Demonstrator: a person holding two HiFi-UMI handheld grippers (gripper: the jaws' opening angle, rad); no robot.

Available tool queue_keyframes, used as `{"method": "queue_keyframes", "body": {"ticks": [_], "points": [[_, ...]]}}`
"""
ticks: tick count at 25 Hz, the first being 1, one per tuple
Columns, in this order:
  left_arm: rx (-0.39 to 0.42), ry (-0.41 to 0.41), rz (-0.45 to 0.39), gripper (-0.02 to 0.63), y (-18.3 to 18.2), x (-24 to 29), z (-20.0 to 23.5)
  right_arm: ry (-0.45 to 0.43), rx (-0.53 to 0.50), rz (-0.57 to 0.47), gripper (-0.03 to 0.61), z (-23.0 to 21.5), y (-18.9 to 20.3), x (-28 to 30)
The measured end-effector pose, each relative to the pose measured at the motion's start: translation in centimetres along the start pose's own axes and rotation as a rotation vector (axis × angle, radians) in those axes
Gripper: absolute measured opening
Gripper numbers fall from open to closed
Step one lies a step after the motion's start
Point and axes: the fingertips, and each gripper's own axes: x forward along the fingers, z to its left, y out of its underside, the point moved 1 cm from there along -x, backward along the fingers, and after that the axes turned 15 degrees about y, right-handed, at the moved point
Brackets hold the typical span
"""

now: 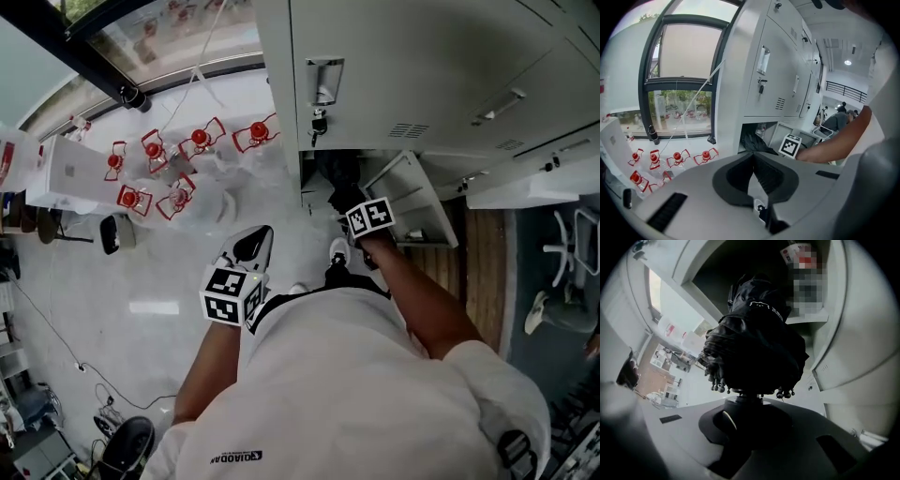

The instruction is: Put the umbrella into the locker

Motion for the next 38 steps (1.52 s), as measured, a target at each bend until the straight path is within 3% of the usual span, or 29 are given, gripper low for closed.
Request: {"method": "queue_keyframes", "body": {"ticks": [14, 28, 30, 33, 38], "points": [[-0.064, -0.114, -0.002, 0.015, 0.0, -2.0, 1.7, 0.074, 0.152, -0.091, 0.087, -3.6, -10.6, 5.6], [-0.063, -0.109, 0.043, 0.015, 0.6, -2.2, 1.4, 0.041, 0.225, -0.345, 0.140, -3.2, -16.9, 5.8], [-0.064, -0.106, 0.044, 0.015, 0.7, -2.2, 1.5, 0.046, 0.205, -0.361, 0.183, -3.2, -17.0, 5.7], [-0.067, -0.094, 0.046, 0.015, 0.8, -1.9, 1.4, 0.125, 0.092, -0.383, 0.235, -3.3, -16.4, 5.4], [-0.061, -0.067, 0.053, 0.014, 1.0, -1.4, 1.0, 0.199, -0.049, -0.431, 0.255, -3.4, -14.5, 3.8]]}}
